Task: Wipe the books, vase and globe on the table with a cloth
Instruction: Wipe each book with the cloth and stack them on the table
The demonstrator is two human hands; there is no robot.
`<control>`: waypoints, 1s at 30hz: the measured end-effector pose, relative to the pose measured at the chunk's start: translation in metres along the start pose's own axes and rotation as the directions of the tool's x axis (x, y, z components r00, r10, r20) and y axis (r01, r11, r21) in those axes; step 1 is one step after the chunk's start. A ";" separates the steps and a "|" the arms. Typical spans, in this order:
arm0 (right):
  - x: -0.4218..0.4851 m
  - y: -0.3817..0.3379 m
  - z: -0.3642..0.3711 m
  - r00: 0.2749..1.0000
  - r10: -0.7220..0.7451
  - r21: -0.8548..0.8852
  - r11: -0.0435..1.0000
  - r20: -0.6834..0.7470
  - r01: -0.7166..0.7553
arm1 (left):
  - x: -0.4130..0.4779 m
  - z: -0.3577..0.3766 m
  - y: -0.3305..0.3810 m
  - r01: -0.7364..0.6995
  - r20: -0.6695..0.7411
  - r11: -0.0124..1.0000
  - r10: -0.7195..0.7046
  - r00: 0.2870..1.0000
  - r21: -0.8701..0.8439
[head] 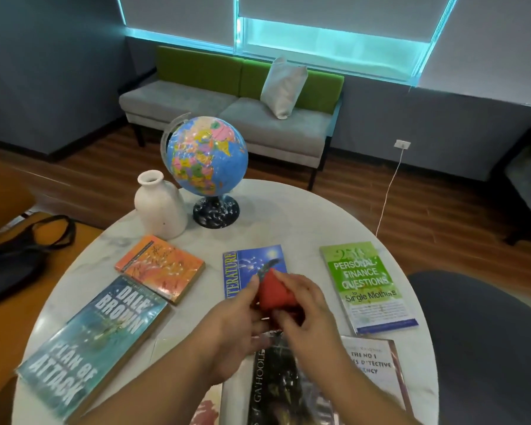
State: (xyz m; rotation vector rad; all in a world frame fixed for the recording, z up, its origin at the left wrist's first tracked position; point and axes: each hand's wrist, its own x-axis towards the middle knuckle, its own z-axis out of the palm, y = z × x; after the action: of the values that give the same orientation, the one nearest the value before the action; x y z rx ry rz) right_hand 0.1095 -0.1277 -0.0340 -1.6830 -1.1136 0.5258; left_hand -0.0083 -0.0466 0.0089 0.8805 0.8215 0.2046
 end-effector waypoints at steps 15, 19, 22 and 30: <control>0.034 0.068 -0.037 0.963 0.263 -0.638 0.752 0.060 -0.166 | 0.064 -0.086 -0.049 0.098 -0.081 -0.058 0.250 0.965 0.994; 0.027 0.068 -0.019 0.927 0.230 -0.736 0.674 0.297 0.069 | 0.066 -0.088 -0.050 0.111 -0.092 -0.061 0.251 0.964 0.992; 0.035 0.072 -0.018 0.874 0.285 -0.759 0.638 0.394 0.134 | 0.065 -0.089 -0.050 0.120 -0.101 -0.059 0.249 0.963 0.991; 0.044 0.075 -0.004 0.880 0.300 -0.712 0.700 0.369 0.060 | 0.065 -0.091 -0.049 0.124 -0.109 -0.053 0.230 0.967 0.991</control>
State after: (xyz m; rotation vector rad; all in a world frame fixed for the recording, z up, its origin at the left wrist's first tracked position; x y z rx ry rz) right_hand 0.1661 -0.0967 -0.0930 -2.4017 -1.7134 0.6553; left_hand -0.0369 0.0079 -0.0970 2.4455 1.1565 -0.3681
